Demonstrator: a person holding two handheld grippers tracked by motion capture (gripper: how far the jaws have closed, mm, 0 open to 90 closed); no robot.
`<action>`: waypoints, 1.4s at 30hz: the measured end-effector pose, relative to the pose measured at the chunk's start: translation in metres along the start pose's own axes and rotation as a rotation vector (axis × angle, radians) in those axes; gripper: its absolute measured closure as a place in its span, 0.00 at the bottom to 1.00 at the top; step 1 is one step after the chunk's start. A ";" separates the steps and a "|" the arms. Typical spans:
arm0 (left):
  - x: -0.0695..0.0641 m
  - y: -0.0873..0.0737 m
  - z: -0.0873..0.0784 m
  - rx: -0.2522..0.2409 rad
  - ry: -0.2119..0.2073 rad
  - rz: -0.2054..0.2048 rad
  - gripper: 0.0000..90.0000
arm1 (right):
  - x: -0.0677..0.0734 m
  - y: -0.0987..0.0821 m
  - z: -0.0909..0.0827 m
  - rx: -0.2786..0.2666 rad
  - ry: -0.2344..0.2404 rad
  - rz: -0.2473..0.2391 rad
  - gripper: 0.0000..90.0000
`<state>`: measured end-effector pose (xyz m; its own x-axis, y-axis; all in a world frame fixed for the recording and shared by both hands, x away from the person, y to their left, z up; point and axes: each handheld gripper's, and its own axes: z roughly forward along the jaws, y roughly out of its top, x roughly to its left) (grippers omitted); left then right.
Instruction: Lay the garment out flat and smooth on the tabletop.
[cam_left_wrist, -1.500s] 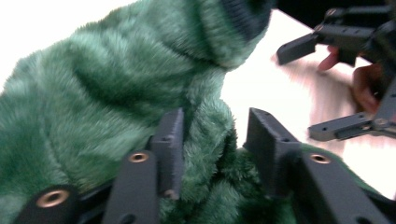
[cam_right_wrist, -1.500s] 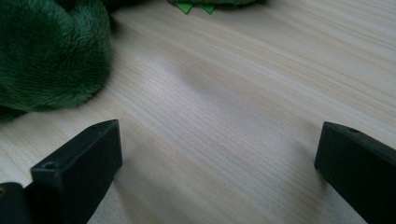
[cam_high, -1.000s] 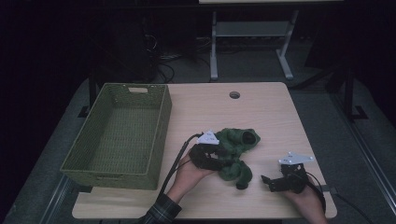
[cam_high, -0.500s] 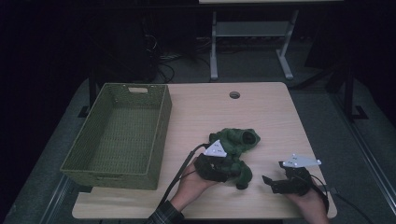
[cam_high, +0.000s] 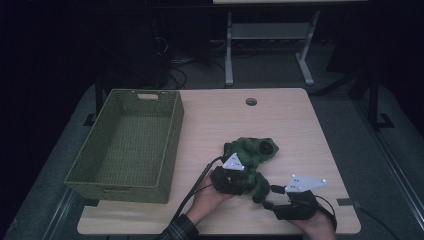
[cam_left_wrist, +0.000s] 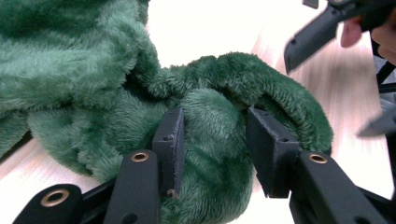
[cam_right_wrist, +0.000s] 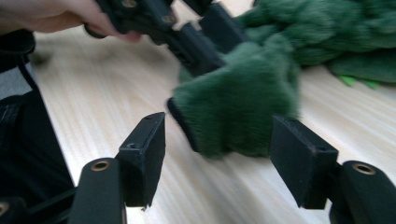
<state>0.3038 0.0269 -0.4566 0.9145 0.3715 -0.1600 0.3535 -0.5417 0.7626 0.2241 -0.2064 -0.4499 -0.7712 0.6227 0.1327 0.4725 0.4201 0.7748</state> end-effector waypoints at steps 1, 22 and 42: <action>0.000 0.000 0.001 0.007 0.001 0.006 0.64 | 0.001 0.000 0.002 0.007 0.005 -0.012 0.43; 0.005 -0.002 -0.008 -0.009 -0.030 -0.009 0.93 | -0.006 0.002 0.010 0.042 0.006 -0.006 0.96; 0.015 -0.011 -0.068 -0.075 0.009 -0.080 0.95 | -0.035 -0.001 -0.031 -0.051 -0.086 0.062 0.98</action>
<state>0.3006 0.0894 -0.4249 0.8819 0.4184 -0.2173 0.4098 -0.4524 0.7921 0.2374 -0.2497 -0.4362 -0.7005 0.7019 0.1295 0.4945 0.3464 0.7972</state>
